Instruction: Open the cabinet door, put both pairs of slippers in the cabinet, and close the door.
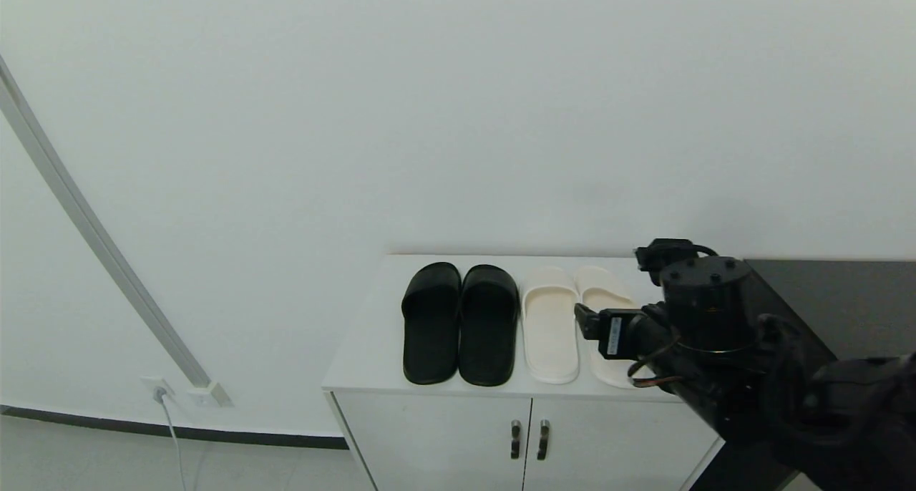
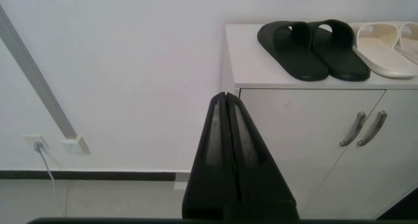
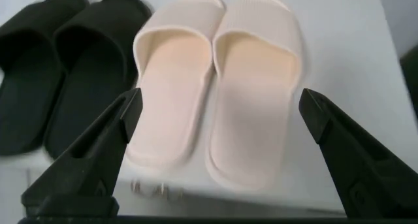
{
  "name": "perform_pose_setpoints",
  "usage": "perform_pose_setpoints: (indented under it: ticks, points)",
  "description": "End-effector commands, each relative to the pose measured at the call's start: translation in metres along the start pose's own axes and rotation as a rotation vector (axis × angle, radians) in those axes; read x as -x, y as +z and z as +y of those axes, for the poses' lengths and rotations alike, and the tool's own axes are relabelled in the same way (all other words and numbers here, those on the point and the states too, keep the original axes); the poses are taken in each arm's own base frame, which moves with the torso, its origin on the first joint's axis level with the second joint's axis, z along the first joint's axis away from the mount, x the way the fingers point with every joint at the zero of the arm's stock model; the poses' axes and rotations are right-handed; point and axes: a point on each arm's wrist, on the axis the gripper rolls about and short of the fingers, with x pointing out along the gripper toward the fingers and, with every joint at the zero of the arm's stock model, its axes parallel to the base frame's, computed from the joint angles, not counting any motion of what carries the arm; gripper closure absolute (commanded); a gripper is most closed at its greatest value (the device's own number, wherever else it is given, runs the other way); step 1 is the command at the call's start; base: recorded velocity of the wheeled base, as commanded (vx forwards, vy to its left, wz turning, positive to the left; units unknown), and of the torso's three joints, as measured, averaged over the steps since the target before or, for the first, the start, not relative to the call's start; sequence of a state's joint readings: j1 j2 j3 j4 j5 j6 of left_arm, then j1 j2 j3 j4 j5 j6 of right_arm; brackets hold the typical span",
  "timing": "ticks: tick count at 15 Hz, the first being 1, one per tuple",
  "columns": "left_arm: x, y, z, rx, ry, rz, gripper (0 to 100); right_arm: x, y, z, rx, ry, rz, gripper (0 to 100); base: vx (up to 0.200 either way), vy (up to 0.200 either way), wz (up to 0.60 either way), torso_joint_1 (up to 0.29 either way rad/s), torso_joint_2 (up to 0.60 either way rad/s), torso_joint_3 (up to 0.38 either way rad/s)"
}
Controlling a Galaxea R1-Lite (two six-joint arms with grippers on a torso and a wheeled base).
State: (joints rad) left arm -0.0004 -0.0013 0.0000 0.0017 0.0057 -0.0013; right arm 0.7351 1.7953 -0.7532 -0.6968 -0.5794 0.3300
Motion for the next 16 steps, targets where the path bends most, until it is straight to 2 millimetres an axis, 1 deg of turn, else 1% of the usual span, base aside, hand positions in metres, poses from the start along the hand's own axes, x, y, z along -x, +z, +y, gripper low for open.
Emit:
perform_pose_setpoints:
  ticks: [1,2,4,7,8,10,12,16]
  points:
    - [0.0,0.0,0.0,0.0,0.001,0.001,100,-0.034,-0.025,0.016,0.037,-0.037,0.038,0,0.0,0.0,0.0,0.0,0.0,0.0]
    - [0.0,0.0,0.0,0.0,0.001,0.001,100,-0.041,-0.026,0.019,0.035,-0.049,0.031,0,0.0,0.0,0.0,0.0,0.0,0.0]
    - [0.0,0.0,0.0,0.0,0.001,0.003,100,-0.056,-0.034,0.025,0.043,-0.098,0.027,0,0.0,0.0,0.0,0.0,0.0,0.0]
    - [0.0,0.0,0.0,0.0,0.001,0.003,100,-0.077,-0.043,0.03,0.045,-0.113,0.033,0,0.0,0.0,0.0,0.0,0.0,0.0]
    - [0.0,0.0,0.0,0.002,0.001,0.001,100,-0.08,-0.043,0.03,0.043,-0.116,0.032,0,0.0,0.0,0.0,0.0,0.0,0.0]
    - [0.0,0.0,0.0,0.0,0.001,0.003,100,-0.102,-0.042,0.029,0.031,-0.143,0.019,0,0.0,0.0,0.0,0.0,0.0,0.0]
    - [0.0,0.0,0.0,0.002,0.001,0.003,100,-0.117,-0.041,0.028,0.038,-0.153,0.006,0,0.0,0.0,0.0,0.0,0.0,0.0]
    - [0.0,0.0,0.0,0.002,0.001,0.001,100,-0.137,-0.039,0.027,0.043,-0.163,-0.012,0,0.0,0.0,0.0,0.0,0.0,0.0]
